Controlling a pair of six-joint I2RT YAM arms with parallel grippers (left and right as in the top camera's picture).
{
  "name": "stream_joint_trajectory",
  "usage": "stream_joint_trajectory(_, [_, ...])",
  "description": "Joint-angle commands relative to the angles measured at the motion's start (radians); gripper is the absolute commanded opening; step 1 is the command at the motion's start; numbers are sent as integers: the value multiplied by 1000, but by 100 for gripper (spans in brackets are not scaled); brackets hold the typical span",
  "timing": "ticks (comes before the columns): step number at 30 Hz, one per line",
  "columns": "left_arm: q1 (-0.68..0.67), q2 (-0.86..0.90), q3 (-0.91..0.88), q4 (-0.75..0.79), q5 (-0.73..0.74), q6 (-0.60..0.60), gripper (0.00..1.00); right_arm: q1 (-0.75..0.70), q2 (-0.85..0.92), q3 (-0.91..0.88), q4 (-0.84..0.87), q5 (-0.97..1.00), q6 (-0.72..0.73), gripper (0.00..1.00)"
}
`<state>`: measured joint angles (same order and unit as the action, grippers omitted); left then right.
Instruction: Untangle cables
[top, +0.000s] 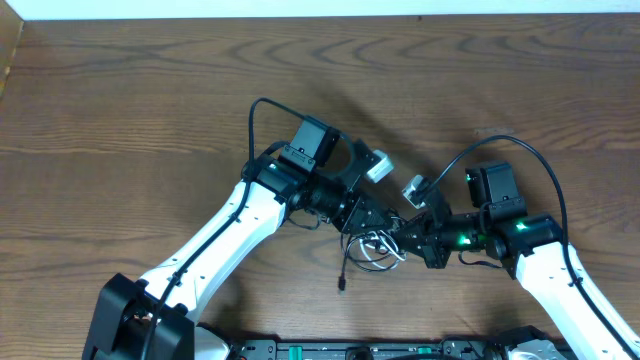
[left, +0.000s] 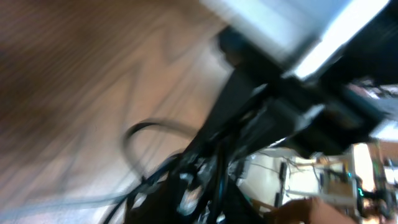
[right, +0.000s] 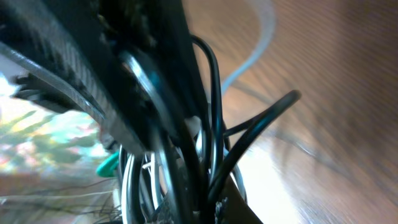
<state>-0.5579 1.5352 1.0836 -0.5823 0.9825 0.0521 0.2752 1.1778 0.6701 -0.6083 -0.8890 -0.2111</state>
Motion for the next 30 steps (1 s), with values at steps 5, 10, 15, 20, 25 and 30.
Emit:
stream_joint_trajectory(5, [3, -15, 7, -104, -256, -5, 63, 1, 1, -1, 10, 380, 295, 1])
stream_joint_trajectory(10, [2, -15, 7, -113, -261, -23, 63, 2, 1, -1, 42, 306, 311, 1])
stream_joint_trajectory(15, [2, -15, 7, -79, -123, -32, 63, 2, 1, -1, 56, 272, 311, 1])
stream_joint_trajectory(20, [2, -15, 7, 38, -77, -211, 57, 2, 1, -1, 72, 209, 323, 1])
stream_joint_trajectory(25, [2, -14, 7, 133, -126, -449, 57, 2, 1, -1, 105, 204, 437, 1])
stream_joint_trajectory(30, [2, -13, 3, 121, -267, -710, 57, 2, 1, -1, 139, 204, 493, 1])
